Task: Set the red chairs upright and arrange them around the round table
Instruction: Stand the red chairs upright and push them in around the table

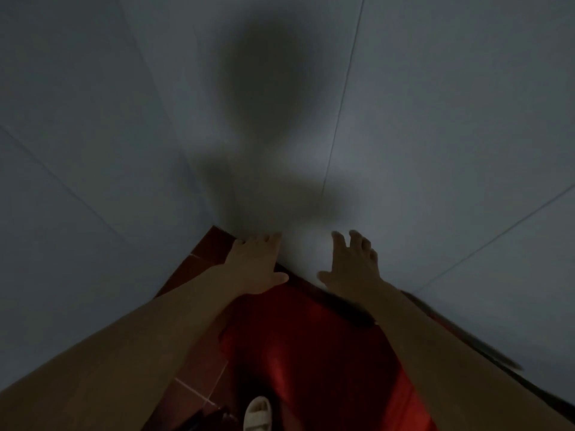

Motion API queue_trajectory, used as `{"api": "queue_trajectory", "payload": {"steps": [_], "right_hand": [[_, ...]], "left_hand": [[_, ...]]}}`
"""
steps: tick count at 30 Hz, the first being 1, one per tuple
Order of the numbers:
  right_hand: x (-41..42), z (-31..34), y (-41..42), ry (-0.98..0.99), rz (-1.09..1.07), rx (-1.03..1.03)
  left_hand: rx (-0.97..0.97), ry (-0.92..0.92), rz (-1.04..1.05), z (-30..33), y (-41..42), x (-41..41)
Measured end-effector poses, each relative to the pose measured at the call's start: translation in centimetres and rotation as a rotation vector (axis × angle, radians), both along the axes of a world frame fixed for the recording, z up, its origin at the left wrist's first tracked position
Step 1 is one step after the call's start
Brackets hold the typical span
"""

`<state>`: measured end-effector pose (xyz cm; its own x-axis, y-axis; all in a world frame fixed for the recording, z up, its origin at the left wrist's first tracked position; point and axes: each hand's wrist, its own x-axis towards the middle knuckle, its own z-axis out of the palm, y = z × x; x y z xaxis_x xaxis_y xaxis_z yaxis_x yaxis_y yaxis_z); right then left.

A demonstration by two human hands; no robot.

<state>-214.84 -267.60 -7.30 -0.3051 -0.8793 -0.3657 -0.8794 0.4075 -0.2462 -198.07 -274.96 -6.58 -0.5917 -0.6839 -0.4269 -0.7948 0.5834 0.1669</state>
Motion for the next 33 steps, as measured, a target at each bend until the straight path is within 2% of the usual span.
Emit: {"api": "queue_trajectory", "payload": {"steps": [5,22,28,33], "right_hand": [[0.1,-0.3,-1.4,-0.002,-0.054,0.023],[-2.8,-1.3,-2.1,-0.065,-0.138,-0.047],[-5.0,-1.9,-3.1,-0.029,-0.268,-0.011],[-6.7,-2.9,-5.3,-0.011,-0.493,0.031]], "left_hand": [[0.001,-0.019,-0.056,-0.5,-3.3,0.0],[-0.023,0.017,-0.178,1.2,-3.2,-5.0],[-0.008,-0.01,-0.279,1.1,-6.8,-8.9],[0.026,0.025,-0.448,-0.6,-11.0,-12.8]]}}
